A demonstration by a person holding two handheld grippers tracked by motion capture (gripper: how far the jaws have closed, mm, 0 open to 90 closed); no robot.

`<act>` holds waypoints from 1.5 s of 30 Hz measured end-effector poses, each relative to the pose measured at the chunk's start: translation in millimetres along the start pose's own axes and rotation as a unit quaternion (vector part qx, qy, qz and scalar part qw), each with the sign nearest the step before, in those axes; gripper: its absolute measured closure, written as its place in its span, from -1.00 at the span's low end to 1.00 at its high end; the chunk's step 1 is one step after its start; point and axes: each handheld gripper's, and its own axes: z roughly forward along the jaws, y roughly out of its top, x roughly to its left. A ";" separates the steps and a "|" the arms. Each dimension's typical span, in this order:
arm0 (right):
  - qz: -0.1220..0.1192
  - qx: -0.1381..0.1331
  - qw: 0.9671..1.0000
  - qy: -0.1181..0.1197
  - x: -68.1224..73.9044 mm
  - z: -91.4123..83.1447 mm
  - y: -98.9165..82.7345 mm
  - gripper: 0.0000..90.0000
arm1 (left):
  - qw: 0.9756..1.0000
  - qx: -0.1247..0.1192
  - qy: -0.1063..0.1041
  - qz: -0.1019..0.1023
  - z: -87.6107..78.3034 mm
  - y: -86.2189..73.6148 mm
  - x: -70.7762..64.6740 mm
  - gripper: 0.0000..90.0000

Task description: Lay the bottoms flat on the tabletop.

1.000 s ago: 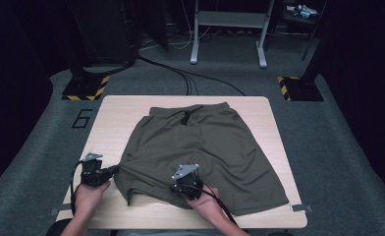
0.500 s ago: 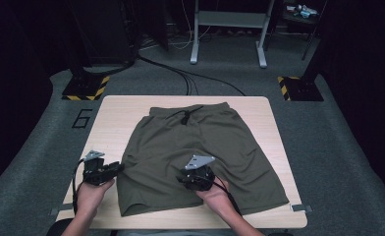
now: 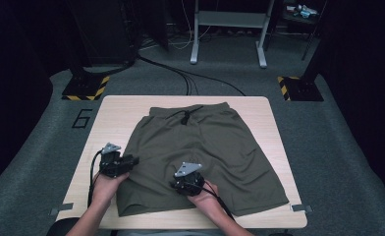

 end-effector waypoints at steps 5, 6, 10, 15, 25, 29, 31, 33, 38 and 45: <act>-0.006 0.001 1.000 0.014 20.5 7.3 5.2 0.42 | 1.000 -0.002 0.003 -0.001 5.8 0.2 0.5 0.18; -0.012 -0.001 1.000 0.018 23.7 9.0 6.0 0.41 | 1.000 -0.002 0.003 -0.001 5.8 0.2 0.5 0.17; -0.018 -0.002 0.999 0.036 35.3 15.2 10.5 0.40 | 1.000 0.002 -0.001 0.001 13.6 0.3 1.9 0.13; -0.001 -0.002 0.998 0.067 42.2 24.7 17.7 0.37 | 1.000 0.001 0.000 0.003 21.2 -1.8 5.8 0.08; 0.008 -0.028 0.998 0.054 29.9 18.1 28.8 0.25 | 1.000 0.002 -0.010 -0.006 17.6 3.8 14.7 0.02; 0.011 -0.027 0.999 0.040 12.7 8.2 33.0 0.17 | 1.000 0.005 0.001 0.010 17.2 12.0 12.1 -0.02; 0.016 -0.033 0.999 0.031 3.6 2.6 32.9 0.15 | 1.000 0.001 0.002 0.010 16.5 15.5 12.7 -0.03; 0.019 -0.037 0.999 0.022 -6.2 -4.4 32.7 0.12 | 1.000 0.001 0.003 0.010 16.1 18.2 12.6 -0.05; 0.024 -0.044 0.999 -0.009 -34.6 -26.2 28.3 0.06 | 1.000 -0.003 -0.005 0.015 19.1 27.4 7.6 -0.02; 0.047 -0.060 0.996 -0.054 -78.8 -62.6 12.6 0.03 | 0.999 -0.001 -0.011 0.032 36.9 35.6 -7.5 -0.06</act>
